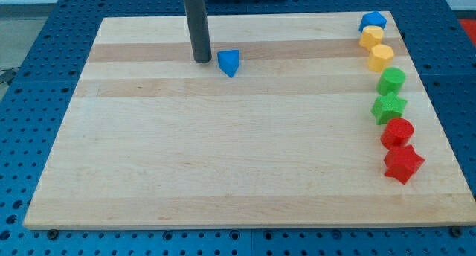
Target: Push blue triangle towards the left top of the board
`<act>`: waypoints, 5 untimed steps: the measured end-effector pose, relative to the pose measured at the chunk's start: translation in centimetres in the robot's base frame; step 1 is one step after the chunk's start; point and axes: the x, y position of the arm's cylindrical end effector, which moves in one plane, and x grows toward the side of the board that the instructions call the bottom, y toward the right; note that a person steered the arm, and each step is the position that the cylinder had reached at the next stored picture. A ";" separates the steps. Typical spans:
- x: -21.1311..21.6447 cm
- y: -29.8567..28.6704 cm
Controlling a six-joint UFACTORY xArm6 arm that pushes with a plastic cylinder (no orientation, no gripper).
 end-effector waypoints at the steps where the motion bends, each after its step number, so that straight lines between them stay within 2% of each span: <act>1: 0.0 0.0; 2: 3.9 -0.9; 3: 13.7 -3.2; 5: 14.2 -3.3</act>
